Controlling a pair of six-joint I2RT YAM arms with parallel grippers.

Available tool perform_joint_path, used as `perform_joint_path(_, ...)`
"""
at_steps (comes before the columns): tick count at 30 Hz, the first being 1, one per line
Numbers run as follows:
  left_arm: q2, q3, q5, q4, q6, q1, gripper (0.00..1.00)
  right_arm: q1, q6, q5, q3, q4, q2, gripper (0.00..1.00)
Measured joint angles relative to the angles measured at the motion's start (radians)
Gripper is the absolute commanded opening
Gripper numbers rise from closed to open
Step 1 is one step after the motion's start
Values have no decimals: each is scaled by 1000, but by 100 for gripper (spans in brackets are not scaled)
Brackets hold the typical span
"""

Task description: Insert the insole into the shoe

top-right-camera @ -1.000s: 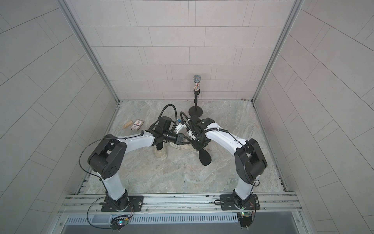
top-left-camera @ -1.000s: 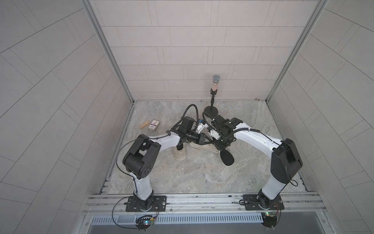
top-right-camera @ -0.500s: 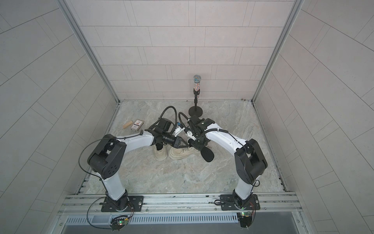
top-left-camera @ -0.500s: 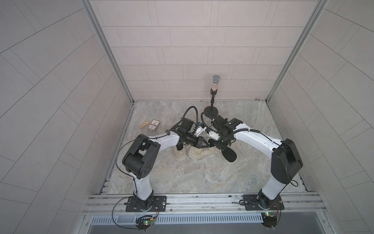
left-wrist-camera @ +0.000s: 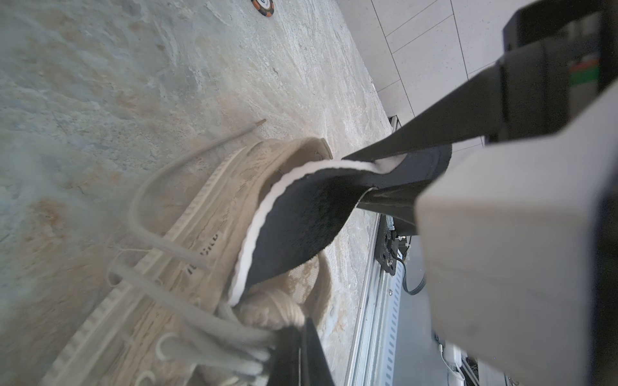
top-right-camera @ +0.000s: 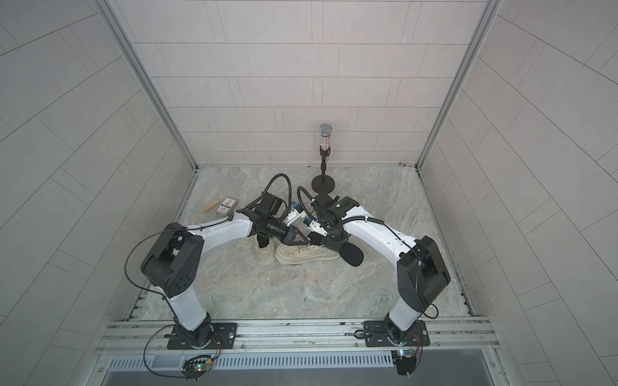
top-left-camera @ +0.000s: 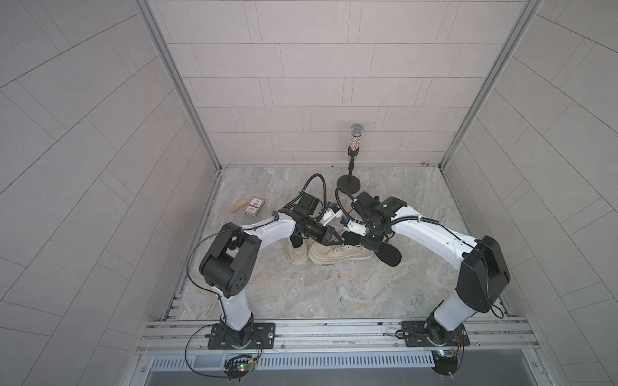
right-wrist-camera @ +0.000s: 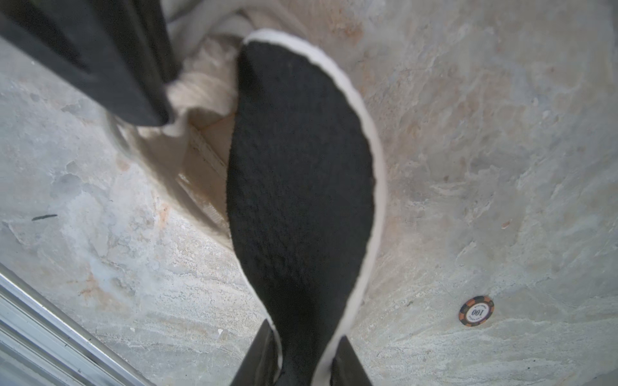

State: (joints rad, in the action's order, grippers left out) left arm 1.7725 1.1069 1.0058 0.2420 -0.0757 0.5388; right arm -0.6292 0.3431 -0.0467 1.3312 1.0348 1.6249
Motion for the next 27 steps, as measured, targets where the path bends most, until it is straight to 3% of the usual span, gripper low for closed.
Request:
perform_joint_path(6, -31, 0, -24, 3, 16, 4, 0, -29, -41, -27, 0, 85, -2, 26)
perform_joint_path(13, -121, -27, -48, -33, 56, 14, 0, -32, -124, -151, -8, 188, -43, 26)
perform_joint_path(27, -129, -80, -67, -51, 110, 47, 0, -32, -161, -249, 3, 198, -19, 26)
